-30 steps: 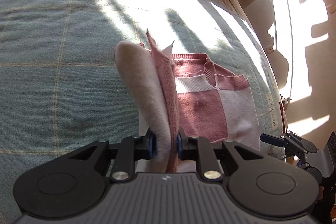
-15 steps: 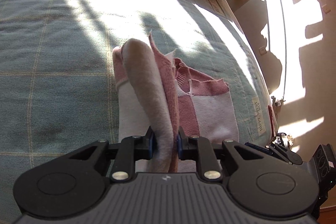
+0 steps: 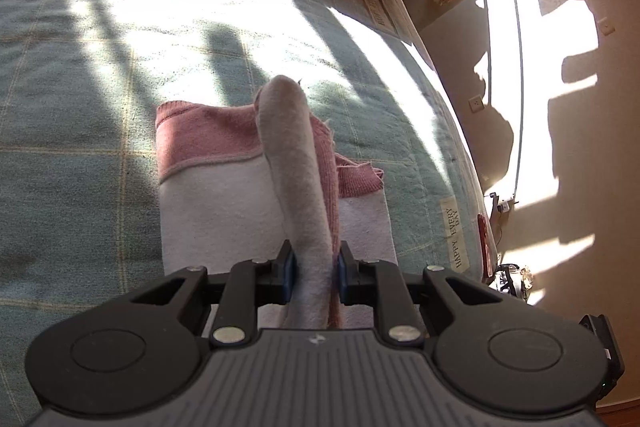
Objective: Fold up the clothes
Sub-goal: 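Fold the held side over onto the sweater with the left gripper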
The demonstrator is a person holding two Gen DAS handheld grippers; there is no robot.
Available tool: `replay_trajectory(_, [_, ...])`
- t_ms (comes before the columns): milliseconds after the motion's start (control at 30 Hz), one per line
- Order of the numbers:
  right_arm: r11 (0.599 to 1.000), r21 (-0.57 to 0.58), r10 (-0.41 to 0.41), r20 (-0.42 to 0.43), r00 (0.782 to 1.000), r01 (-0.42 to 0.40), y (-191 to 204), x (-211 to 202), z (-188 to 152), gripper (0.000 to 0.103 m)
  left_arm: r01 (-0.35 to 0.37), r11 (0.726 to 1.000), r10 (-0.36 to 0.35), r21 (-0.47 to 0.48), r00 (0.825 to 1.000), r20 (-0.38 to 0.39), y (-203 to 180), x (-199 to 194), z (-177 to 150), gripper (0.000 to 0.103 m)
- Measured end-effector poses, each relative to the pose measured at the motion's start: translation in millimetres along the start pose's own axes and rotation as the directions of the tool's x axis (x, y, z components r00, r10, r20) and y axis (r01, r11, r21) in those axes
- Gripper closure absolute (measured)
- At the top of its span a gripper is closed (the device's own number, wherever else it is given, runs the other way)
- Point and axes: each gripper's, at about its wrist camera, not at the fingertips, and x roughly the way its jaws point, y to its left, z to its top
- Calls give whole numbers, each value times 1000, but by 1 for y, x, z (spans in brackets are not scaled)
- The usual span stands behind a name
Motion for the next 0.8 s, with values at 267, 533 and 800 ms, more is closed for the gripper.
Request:
replay_trajectory(267, [999,41,-13,25,1000,12,-22,-14,-8,27,17,1000,-16,19,1000,-10,-29,21,2,85])
replay_trajectory(533, [1000,-1,-19,16,1000,19,-29,-24,-12,27,-17,999,18,38,999,-30,-53,42,3,85])
replay_trajectory(800, [998,-59,12,-12,1000,-13,-36,-27,-12,27,-72,995,76,66,996,-47,-82,67,-2,85])
